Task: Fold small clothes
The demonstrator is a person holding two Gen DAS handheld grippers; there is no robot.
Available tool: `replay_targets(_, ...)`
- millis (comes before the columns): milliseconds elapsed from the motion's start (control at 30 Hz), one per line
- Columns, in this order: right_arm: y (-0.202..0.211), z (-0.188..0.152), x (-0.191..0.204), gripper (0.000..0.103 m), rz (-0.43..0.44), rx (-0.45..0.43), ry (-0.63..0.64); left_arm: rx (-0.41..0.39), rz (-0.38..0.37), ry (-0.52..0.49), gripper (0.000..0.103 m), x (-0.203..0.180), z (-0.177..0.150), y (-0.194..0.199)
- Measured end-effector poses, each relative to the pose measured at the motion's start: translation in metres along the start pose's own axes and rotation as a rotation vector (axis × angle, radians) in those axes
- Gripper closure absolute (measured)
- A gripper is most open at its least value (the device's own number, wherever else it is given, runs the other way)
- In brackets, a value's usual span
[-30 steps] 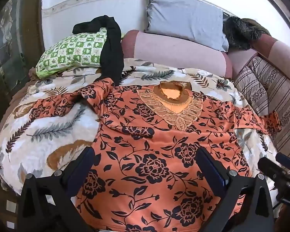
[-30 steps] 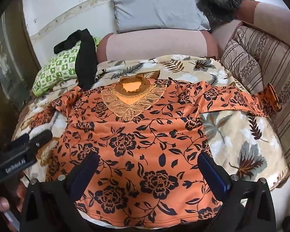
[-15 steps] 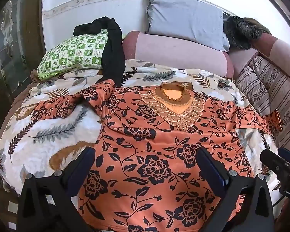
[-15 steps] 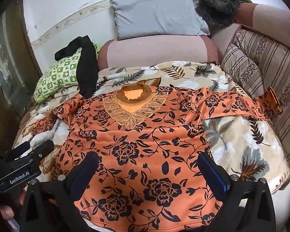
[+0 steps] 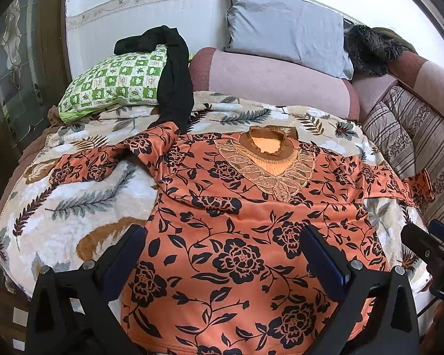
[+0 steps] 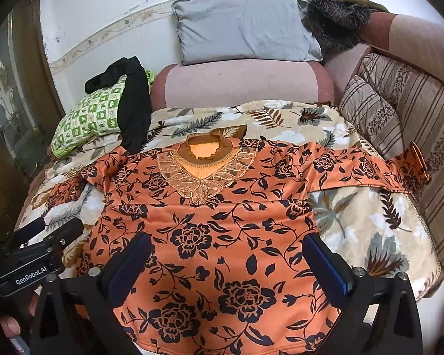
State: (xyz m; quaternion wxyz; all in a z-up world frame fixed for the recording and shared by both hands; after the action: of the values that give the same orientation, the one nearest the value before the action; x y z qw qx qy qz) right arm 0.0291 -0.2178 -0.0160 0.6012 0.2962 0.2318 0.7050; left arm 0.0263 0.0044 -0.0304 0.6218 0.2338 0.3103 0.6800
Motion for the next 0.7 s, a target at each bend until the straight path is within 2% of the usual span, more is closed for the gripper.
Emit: replay_targets(700, -0.0041, 0.0030, 0.0057, 0.000, 0.001, 0.003, 0.028, -0.001, 0.006, -0.002, 0.000, 0.0022, 0.0013, -0.0027)
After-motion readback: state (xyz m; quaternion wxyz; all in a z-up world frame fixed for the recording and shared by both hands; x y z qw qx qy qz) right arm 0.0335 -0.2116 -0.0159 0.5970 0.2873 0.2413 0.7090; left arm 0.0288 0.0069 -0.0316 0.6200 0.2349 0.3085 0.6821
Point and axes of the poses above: each gripper's, at about its wrist camera, not at the fingertips, and y roughly against the way its jaws point, x to its left, z to its top, the point moved 4 cm from there along -y, roughly the way its jaws point, and after that the axes turned 1 degree about x, right-handed, at the moved point
